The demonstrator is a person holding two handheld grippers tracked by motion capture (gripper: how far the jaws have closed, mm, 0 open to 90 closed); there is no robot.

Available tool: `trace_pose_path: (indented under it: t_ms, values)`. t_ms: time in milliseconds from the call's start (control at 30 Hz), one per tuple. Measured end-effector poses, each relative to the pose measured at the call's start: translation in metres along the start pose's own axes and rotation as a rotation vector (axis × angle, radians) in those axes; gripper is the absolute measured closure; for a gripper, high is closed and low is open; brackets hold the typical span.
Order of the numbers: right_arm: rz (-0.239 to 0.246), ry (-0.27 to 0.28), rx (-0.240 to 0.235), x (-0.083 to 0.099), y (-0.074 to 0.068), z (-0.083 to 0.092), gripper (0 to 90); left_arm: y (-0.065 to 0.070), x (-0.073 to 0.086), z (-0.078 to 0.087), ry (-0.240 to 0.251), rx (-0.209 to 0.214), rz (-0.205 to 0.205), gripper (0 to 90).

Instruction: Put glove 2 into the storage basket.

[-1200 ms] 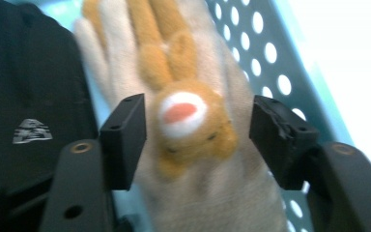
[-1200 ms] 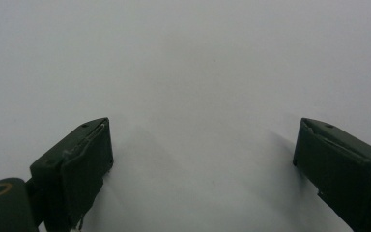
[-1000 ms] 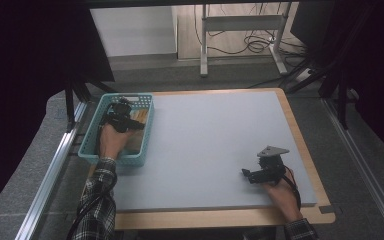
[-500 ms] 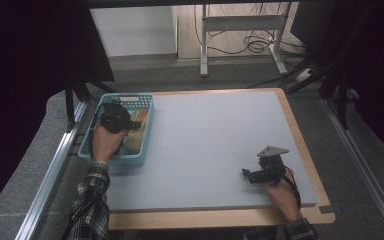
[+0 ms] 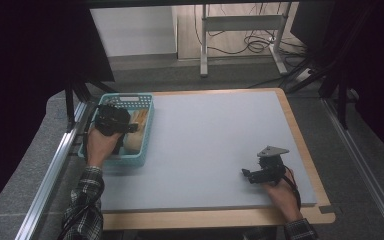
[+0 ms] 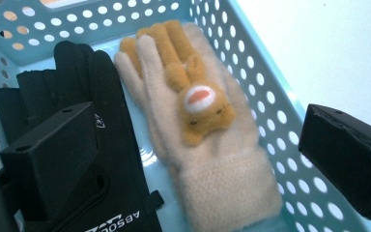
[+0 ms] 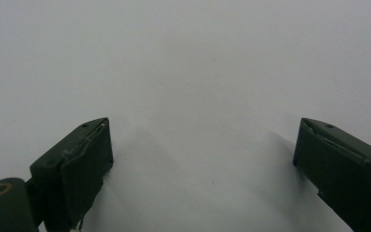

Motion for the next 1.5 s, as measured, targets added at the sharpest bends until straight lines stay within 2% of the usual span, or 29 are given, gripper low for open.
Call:
trace_pose_path:
  t_ms: [300, 700, 867, 1500]
  values:
    - [0.0, 0.0, 0.0, 0.0, 0.0, 0.0, 6.5, 0.006, 0.006, 0.013, 0.017, -0.009, -0.036, 0.2]
    - [0.0, 0.0, 0.001, 0.0, 0.0, 0.0, 6.5, 0.018, 0.01, 0.027, 0.064, 0.034, -0.049, 0.0]
    - [0.0, 0.0, 0.001, 0.0, 0.0, 0.0, 6.5, 0.026, 0.012, 0.03, 0.091, 0.069, -0.055, 0.0]
    - [0.001, 0.0, 0.001, 0.0, 0.0, 0.0, 6.5, 0.068, 0.008, 0.031, 0.114, 0.103, -0.159, 0.0]
Point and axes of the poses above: each handheld gripper's, and its own axes: z roughly backward along the jaws, x roughly out of its underside, y roughly to its right, the point moved 3 cm from there along -z, roughly forward along the jaws, and after that the axes turned 7 degrees about -z, right-handed, at the moved point
